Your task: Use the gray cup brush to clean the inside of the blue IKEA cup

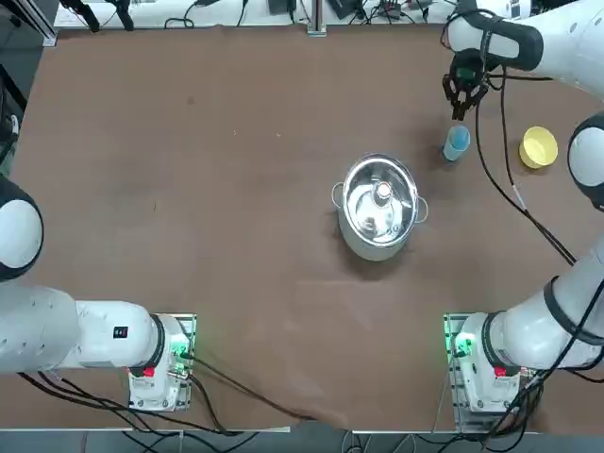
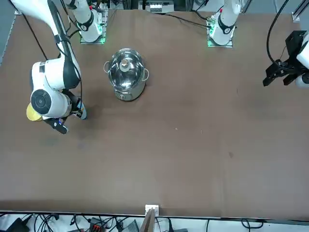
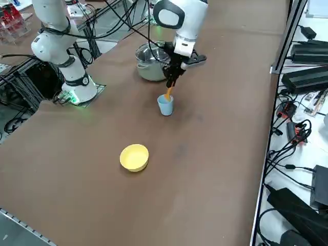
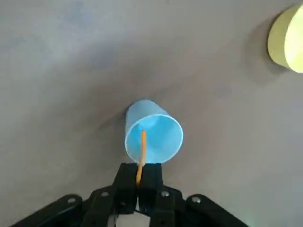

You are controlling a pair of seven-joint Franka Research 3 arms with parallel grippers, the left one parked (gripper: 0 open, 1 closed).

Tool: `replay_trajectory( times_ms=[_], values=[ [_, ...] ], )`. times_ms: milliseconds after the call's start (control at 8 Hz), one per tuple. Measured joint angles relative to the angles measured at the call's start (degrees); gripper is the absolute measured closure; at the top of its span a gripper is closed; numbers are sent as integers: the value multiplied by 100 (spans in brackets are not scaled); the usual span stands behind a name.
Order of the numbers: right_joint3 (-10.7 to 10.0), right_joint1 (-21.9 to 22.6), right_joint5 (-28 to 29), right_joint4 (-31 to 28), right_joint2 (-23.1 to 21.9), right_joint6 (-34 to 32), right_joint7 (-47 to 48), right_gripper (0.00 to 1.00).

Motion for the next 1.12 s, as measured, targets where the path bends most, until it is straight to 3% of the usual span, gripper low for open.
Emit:
replay_trajectory(
  times_ms=[375, 750, 1125],
  values=[
    [-65, -37, -63, 1, 38, -138, 0, 95],
    [-65, -45, -523, 40, 154, -173, -2, 95],
    [-65, -45, -533, 540, 429, -171, -2, 95]
  ],
)
